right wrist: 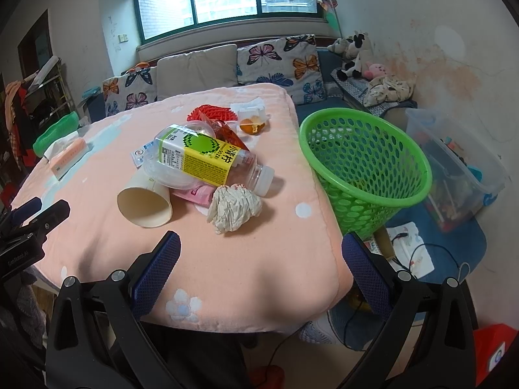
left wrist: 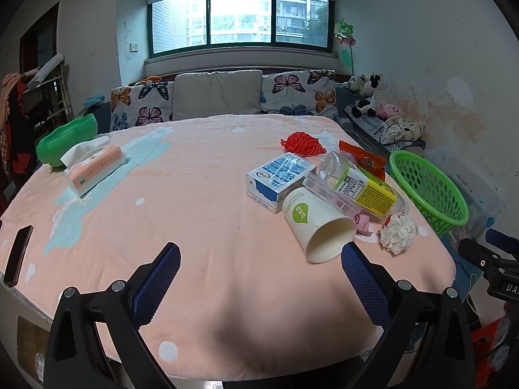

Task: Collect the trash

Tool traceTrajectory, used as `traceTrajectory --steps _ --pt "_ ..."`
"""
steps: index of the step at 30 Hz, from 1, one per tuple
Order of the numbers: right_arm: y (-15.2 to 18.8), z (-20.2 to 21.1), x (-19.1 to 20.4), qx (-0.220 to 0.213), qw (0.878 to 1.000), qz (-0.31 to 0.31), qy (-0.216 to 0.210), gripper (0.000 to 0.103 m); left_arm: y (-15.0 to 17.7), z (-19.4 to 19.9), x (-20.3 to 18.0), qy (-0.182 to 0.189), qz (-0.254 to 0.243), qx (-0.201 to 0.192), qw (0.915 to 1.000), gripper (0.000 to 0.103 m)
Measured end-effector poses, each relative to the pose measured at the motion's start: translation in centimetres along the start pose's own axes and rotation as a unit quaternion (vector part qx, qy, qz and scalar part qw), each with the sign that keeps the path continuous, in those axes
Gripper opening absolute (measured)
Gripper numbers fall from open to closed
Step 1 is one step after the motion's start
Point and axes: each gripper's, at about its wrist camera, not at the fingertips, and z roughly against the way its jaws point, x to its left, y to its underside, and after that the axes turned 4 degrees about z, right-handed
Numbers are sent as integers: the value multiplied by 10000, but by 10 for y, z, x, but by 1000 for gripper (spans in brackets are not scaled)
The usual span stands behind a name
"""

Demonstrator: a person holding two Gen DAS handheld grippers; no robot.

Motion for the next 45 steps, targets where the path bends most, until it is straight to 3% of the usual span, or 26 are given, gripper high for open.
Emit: traceTrajectory --steps 45 --pt "1 -4 0 25 10000 -13 -41 99 -5 -7 0 -2 -7 14 10000 96"
